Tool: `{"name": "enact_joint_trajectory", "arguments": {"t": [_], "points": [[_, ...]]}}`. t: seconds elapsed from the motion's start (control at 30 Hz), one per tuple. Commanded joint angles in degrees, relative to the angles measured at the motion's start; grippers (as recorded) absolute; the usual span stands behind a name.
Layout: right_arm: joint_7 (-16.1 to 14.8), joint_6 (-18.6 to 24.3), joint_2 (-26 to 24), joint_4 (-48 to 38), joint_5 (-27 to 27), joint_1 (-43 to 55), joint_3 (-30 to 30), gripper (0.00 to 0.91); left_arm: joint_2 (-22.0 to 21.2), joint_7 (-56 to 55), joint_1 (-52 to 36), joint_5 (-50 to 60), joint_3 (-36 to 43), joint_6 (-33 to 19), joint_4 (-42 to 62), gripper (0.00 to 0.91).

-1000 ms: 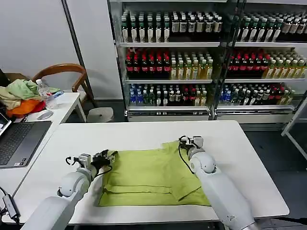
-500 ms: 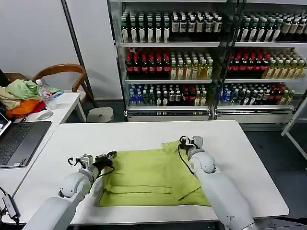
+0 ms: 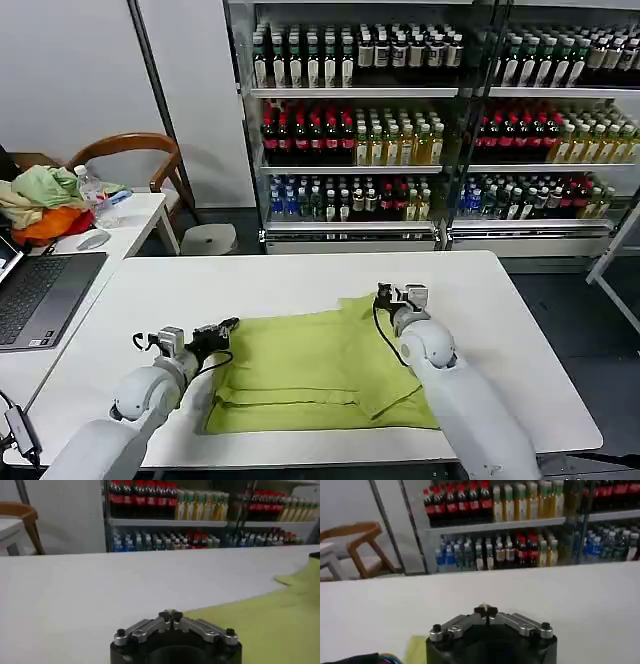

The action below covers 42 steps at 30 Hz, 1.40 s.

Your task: Fold and organize the clothes.

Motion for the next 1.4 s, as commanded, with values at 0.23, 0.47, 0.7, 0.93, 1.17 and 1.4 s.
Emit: {"name": "enact_joint_trajectory", "arguments": {"t": [0.23,0.47,0.7,0.93,1.17,1.4], "points": [[1.2,0.1,-6.6,21.0,0.0,-15.2,4.3,0.0,1.1,0.1,12.1,-0.9,-6.7,-3.3,-11.5,0.05],[1.9,0.0,-8.7,28.0,-0.9,-23.2,5.1,0.0,0.9,0.1,15.7,0.4,-7.8,-4.0,-13.9,0.05],[2.0,0.4,-9.5,30.0,-3.8,-26.2,5.2,0.0,0.3,0.0,19.4,1.5,-8.6,-4.6,-16.8,0.05],[3.0,-0.6,-9.9,32.1,-4.2,-28.8,6.3,0.0,0.5,0.8,22.0,2.8,-9.3,-5.8,-17.1,0.05],[3.4,-0.5,-9.5,31.4,-4.3,-30.1,7.1,0.0,0.8,0.7,23.5,3.4,-9.5,-5.8,-18.3,0.05],[3.0,-0.3,-9.3,30.4,-4.3,-30.2,7.1,0.0,1.1,2.0,24.5,3.9,-10.9,-7.0,-17.0,0.05]]}}
